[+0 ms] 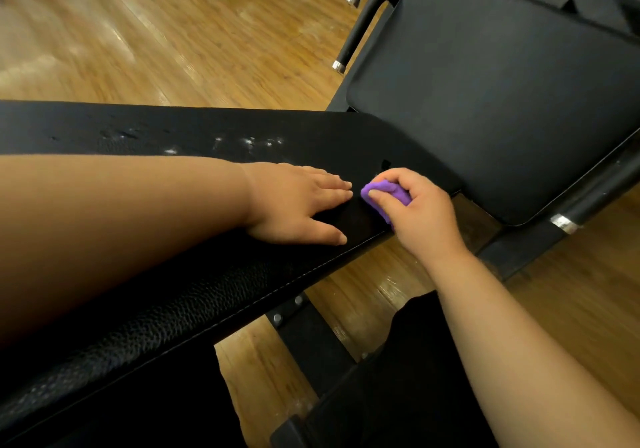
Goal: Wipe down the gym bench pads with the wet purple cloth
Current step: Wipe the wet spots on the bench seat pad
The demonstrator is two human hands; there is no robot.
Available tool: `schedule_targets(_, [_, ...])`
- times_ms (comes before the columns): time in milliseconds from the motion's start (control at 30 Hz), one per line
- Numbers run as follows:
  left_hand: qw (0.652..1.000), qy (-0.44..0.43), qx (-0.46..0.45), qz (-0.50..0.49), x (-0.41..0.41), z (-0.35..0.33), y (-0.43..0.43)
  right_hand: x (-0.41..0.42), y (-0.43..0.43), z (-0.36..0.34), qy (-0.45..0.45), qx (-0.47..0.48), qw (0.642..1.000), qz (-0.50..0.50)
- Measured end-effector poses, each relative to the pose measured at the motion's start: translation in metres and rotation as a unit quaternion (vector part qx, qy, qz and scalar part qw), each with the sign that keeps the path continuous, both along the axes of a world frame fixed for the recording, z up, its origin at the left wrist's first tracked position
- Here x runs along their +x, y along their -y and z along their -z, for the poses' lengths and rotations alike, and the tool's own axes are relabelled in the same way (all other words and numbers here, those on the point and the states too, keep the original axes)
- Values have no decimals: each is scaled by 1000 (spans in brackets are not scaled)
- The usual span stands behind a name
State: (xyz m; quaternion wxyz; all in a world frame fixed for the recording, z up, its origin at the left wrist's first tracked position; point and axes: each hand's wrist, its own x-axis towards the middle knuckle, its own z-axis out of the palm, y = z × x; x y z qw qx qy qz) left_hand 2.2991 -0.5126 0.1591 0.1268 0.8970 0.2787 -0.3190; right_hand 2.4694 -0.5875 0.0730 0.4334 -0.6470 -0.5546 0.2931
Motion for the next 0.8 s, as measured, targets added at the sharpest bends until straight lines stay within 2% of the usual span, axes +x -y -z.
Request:
schedule_targets(133, [1000, 4, -3, 2, 0, 1, -1, -8, 14, -5, -9, 31, 998, -56])
schedule_targets(300, [1000, -4, 7, 11, 0, 3, -1, 15, -1, 3, -6, -19, 1000, 6])
schedule_targets(467, [1000, 1, 3, 10, 0, 3, -1, -5, 12, -4, -21, 30, 997, -61])
schedule_targets(667, [1000, -10, 11, 14, 0, 4, -1, 16, 0, 6, -48, -16, 999, -3])
schedule_targets(800, [1000, -11, 15, 17, 1, 4, -1, 4, 12, 3, -47, 22, 997, -58])
